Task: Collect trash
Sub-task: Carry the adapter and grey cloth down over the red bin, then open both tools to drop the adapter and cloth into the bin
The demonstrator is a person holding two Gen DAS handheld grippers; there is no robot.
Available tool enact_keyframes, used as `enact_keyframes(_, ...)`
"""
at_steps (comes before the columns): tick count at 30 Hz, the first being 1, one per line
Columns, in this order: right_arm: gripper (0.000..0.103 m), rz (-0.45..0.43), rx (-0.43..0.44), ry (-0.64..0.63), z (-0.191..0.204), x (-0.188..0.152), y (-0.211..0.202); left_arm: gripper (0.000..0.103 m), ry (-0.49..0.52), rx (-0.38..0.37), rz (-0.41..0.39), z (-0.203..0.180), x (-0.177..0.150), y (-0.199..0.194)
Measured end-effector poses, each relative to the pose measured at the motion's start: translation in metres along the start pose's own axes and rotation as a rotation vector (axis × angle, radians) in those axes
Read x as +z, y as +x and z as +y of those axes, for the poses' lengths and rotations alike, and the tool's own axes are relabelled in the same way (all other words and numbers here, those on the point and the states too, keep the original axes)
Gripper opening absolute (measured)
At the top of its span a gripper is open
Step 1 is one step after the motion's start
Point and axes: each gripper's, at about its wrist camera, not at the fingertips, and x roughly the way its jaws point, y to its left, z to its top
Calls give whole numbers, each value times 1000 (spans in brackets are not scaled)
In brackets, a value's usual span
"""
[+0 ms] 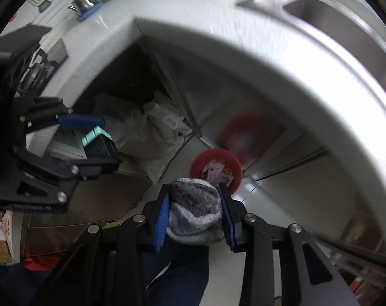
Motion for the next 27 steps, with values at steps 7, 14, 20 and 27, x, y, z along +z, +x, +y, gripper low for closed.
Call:
enact_keyframes(7, 34, 28, -6, 32, -32, -9, 99, 55, -29, -17, 35, 22, 0, 112)
enact_keyframes(14, 34, 17, -6, 55, -59, -20, 186, 55, -16, -14, 70, 35, -2, 207)
enact_keyframes(20, 34, 29, 11, 74, -72, -27, 243, 55, -41, -11, 103, 50, -15, 267)
enact_keyframes(27, 34, 38, 5, 62, -75, -31, 273, 55, -83, -30, 123, 59, -22, 314)
